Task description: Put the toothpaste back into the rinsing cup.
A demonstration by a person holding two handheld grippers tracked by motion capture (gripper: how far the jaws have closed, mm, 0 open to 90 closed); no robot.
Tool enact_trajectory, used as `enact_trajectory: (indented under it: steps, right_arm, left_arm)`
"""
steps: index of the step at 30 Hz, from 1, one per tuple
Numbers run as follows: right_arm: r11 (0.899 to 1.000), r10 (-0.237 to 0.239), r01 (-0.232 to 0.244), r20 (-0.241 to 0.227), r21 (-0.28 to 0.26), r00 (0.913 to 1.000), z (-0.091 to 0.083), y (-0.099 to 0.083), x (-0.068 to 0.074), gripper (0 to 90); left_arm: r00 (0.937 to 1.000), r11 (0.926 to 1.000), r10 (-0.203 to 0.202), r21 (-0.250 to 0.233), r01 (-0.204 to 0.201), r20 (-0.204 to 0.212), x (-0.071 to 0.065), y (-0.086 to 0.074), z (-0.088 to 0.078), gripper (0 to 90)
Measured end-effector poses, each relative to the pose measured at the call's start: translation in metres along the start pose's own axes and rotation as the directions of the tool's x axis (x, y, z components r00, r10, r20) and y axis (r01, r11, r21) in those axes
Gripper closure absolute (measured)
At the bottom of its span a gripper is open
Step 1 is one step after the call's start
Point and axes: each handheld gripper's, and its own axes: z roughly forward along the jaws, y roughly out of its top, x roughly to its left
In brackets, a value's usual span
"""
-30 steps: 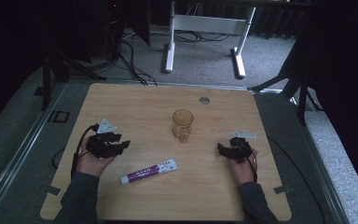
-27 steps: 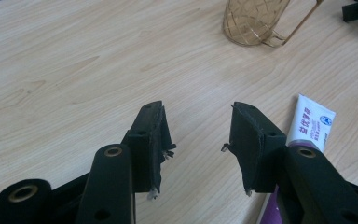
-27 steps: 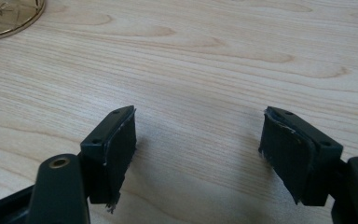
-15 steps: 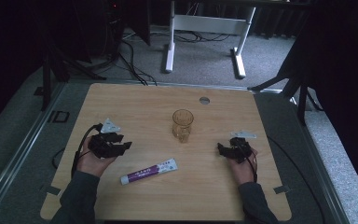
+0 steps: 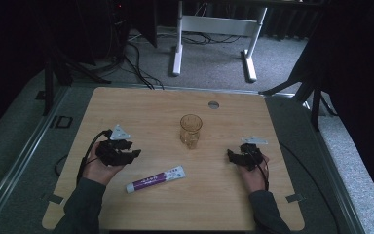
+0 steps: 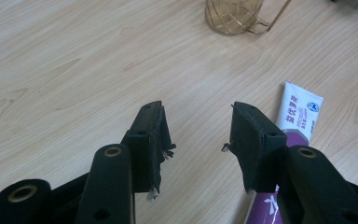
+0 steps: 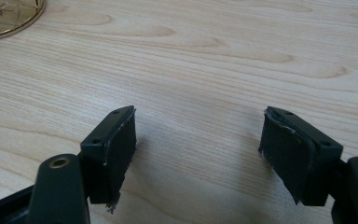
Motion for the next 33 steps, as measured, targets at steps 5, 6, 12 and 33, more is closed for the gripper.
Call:
enact_trajectory:
  steps: [5, 6, 12, 33]
  right_arm:
    - [1.0, 0.0, 0.0, 0.0, 0.0, 1.0, 0.0, 0.0, 0.0, 26.7]
    - [1.0, 0.0, 0.0, 0.0, 0.0, 1.0, 0.0, 0.0, 0.0, 26.7]
    - [1.0, 0.0, 0.0, 0.0, 0.0, 1.0, 0.0, 0.0, 0.0, 26.7]
    - [1.0, -0.002, 0.002, 0.0, 0.0, 1.0, 0.0, 0.0, 0.0, 26.7]
  left_arm:
    - [1.0, 1.0, 0.005, 0.006, -0.005, -0.001, -0.002, 0.001, 0.002, 54.3]
    - [1.0, 0.9999, 0.008, 0.009, -0.008, -0.001, -0.002, 0.001, 0.002, 54.3]
    - [0.9999, 0.9996, 0.015, 0.023, -0.015, -0.003, -0.005, 0.003, 0.004, 54.4]
    - [0.9988, 0.9971, 0.046, 0.06, -0.047, 0.016, -0.017, 0.01, 0.014, 54.4]
